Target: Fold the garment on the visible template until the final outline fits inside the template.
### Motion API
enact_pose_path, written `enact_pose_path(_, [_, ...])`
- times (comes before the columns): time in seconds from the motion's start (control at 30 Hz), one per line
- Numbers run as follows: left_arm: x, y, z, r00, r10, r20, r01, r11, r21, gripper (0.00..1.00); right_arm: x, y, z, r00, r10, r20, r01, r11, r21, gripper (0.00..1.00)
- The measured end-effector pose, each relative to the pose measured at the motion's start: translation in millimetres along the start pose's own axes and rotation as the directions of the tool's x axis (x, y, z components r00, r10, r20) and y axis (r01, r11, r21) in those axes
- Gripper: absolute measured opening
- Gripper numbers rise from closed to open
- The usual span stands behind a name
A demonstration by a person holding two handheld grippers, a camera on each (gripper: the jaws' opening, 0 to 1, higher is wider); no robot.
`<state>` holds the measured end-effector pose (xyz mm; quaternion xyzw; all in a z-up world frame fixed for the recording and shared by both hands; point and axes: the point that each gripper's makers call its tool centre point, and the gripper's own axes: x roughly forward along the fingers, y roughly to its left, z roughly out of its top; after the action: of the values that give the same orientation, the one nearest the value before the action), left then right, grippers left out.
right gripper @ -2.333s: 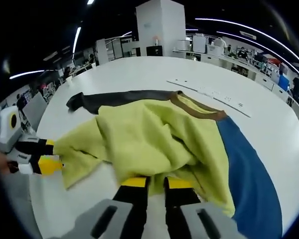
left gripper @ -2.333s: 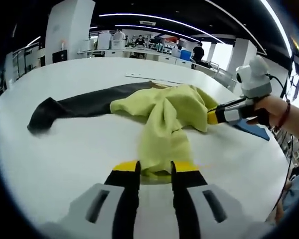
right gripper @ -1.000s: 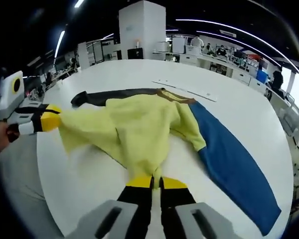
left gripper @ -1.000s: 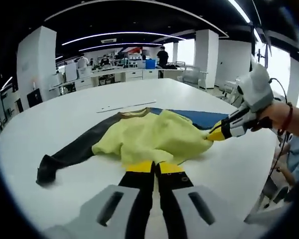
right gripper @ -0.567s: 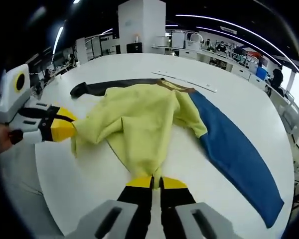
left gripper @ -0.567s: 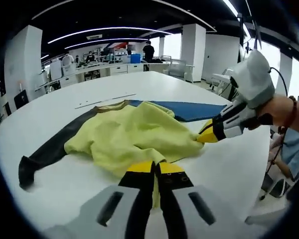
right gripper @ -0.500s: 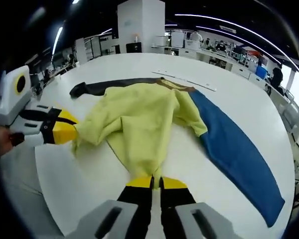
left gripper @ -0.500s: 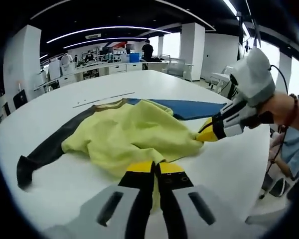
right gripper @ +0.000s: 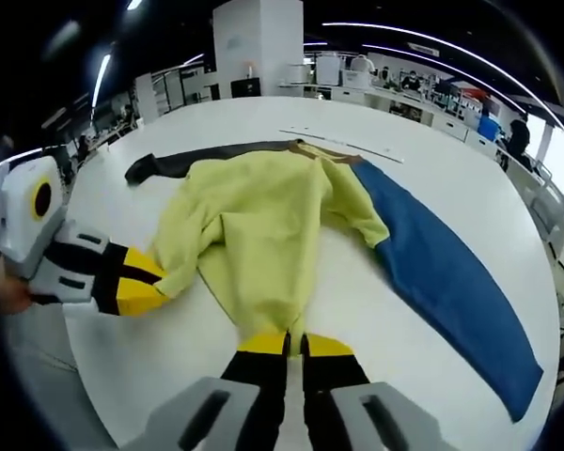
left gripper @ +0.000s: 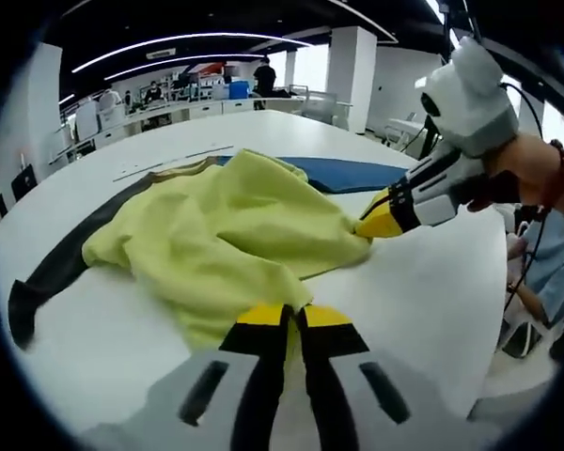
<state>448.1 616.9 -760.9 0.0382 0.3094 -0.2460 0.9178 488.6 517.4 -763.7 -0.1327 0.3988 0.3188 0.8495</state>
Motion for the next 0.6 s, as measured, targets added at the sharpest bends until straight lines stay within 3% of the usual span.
enact_pose_path(0.17, [-3.3, -3.7, -1.6, 1.0, -0.018, -0.003, 0.018, 1.0, -0.025, 0.15, -1.5, -2.2, -0.5, 1.0, 0.005, 0.004, -0.005, 1.0, 0.011, 0.04])
enact_pose_path(0.3, [-15.7, -10.4, 4.9, 0.999, -0.046, 0.014, 0.047, 0.999, -0.024, 0.32, -9.9, -5.7, 0.8, 1.0, 0.004, 0.007, -0.004, 1.0, 0.013, 0.13])
enact_pose_path(0.4, [-28.1, -9.3, 10.2, 0.999, -0.044, 0.027, 0.045, 0.999, -0.01, 0.4, -18.2, -9.1, 3.5, 1.0, 0.01, 0.017, -0.01, 1.0, 0.008, 0.16])
enact_pose_path(0.6, [-55.4, 10.3, 13.2, 0.998, 0.019, 0.052, -0.016, 0.999, -0.043, 0.4, -23.4, -17.4, 13.0, 0.999, 0.032, 0.044, -0.031, 0.999, -0.02, 0.14])
